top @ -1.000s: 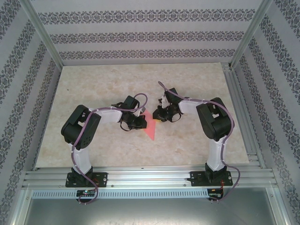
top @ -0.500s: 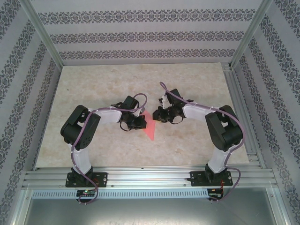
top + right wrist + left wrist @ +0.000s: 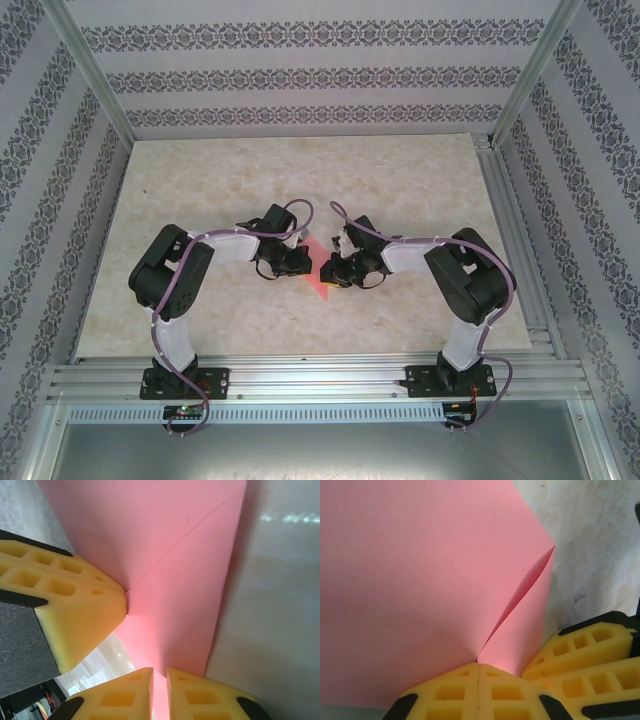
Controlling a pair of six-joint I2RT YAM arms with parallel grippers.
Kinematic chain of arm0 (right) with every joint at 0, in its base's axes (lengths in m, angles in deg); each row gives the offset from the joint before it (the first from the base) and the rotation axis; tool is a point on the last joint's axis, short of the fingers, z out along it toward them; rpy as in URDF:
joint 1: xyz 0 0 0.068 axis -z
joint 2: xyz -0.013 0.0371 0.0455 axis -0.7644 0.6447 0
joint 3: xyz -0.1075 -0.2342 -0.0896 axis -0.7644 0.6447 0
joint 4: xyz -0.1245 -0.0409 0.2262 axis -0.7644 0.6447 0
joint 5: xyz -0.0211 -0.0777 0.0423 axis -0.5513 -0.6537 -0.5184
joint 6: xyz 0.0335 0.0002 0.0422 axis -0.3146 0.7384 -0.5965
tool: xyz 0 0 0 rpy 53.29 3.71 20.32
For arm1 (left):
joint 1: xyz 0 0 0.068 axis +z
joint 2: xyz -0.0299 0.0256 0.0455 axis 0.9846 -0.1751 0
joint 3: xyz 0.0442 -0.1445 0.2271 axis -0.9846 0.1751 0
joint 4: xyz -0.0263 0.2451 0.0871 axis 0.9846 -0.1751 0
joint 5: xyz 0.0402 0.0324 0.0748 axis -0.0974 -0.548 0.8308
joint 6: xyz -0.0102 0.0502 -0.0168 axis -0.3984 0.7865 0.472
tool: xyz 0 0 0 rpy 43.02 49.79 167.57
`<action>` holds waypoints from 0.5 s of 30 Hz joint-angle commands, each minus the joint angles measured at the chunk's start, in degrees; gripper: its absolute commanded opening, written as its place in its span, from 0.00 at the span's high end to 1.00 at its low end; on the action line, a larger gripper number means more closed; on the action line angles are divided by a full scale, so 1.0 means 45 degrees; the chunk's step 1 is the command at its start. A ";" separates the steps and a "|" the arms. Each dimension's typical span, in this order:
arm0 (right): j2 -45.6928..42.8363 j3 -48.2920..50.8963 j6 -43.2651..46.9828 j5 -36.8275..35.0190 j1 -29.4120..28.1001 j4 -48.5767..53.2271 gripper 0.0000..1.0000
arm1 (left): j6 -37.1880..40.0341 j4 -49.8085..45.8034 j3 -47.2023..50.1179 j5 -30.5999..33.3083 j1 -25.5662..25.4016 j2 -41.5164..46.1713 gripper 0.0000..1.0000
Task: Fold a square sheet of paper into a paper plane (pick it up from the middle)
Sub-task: Third fold the triangle at the center of the table.
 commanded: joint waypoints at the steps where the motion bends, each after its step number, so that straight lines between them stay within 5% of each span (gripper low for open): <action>1: -0.0581 0.0252 -0.0060 -0.0639 -0.0167 0.0097 0.84 | 0.0059 -0.0550 0.0215 0.0337 0.0172 0.0355 1.00; 7: -0.1566 0.0703 -0.0507 -0.0532 -0.0726 0.0006 0.83 | 0.0037 -0.0511 0.0249 0.0351 0.0173 0.0399 1.00; 15: -0.0296 0.1187 -0.0761 -0.1020 -0.1307 -0.0394 0.83 | 0.0038 -0.0491 0.0270 0.0332 0.0173 0.0423 1.00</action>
